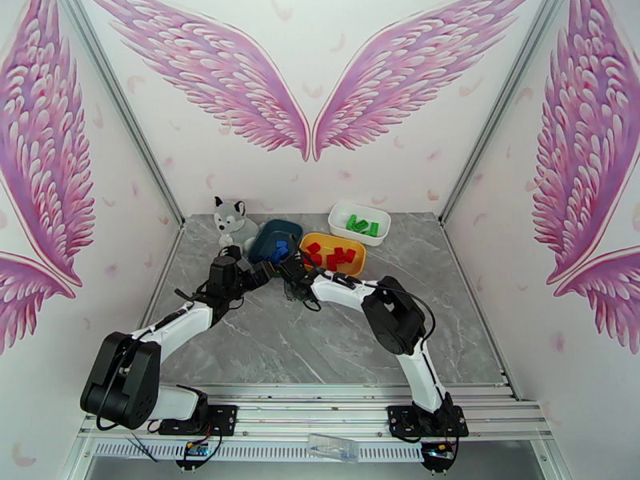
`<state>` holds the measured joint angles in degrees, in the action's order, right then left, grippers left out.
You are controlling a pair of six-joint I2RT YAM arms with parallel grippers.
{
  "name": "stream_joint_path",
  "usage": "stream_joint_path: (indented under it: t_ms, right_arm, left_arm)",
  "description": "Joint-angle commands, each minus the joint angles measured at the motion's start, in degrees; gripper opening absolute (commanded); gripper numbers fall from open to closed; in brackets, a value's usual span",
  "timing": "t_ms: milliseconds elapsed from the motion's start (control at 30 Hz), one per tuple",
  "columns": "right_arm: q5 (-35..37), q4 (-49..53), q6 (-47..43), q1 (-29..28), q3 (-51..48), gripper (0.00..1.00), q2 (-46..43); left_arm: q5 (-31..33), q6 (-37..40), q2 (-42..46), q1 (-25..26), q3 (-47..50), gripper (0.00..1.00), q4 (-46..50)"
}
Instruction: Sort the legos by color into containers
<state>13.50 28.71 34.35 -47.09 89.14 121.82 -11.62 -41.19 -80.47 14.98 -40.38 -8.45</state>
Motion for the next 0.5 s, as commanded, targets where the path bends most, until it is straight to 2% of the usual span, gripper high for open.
stream_joint_path:
  t_ms: [0, 267, 467]
  right_arm:
    - [2.23, -0.09, -1.7, -0.45, -2.96, 0.26, -6.36]
    - [5.6, 0.56, -3.9, 2.96, -5.52, 0.24, -14.62]
    - [6.47, 0.65, -4.99, 10.45, -1.36, 0.24, -15.61]
  left_arm:
    - [-2.26, 0.16, -0.16, -0.22, 0.22, 0.99, -1.03]
    - [-3.51, 1.34, -1.03, 1.29, -0.96, 0.99, -0.96]
    - [-6.76, 2.11, -6.93, 7.03, -4.78, 0.99, -1.48]
